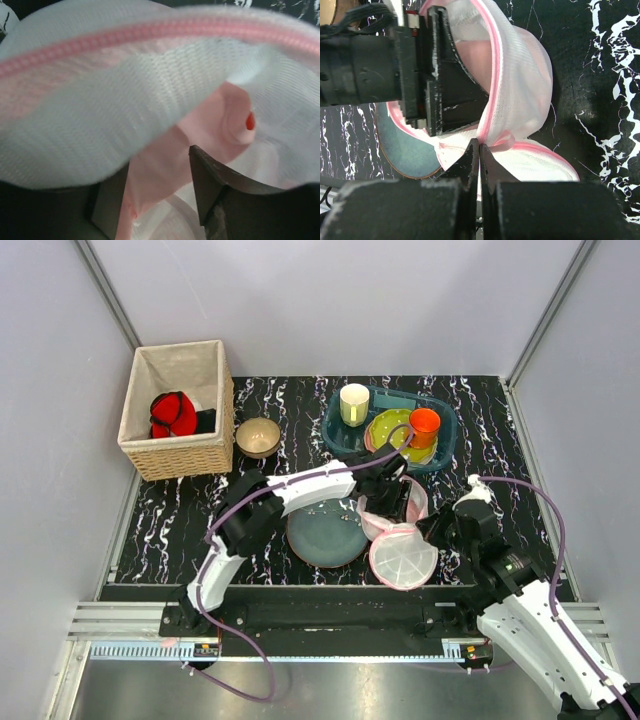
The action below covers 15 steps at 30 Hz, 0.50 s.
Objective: Unzip the laundry bag and remove the bra
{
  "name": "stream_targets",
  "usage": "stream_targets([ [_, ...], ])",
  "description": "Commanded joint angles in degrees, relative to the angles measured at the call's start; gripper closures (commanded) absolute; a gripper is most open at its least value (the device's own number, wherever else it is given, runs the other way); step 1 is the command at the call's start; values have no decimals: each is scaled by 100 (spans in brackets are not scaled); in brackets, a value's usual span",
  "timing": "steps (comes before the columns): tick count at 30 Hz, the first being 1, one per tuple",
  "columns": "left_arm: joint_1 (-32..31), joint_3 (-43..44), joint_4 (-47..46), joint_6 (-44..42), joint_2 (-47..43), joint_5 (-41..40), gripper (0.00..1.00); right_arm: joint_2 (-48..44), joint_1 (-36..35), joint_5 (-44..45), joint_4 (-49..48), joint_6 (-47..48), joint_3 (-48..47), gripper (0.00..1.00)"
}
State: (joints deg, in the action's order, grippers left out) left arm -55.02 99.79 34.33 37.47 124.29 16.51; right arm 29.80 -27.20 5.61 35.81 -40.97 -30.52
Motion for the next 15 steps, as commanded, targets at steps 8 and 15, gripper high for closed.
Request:
stream_targets([
  [8,167,243,-215,-38,-395,28,100,-88,22,335,-75,28,-208,100],
  [15,422,-3,-514,-205,-1837,325,100,69,13,494,-48,-25,-138,100],
])
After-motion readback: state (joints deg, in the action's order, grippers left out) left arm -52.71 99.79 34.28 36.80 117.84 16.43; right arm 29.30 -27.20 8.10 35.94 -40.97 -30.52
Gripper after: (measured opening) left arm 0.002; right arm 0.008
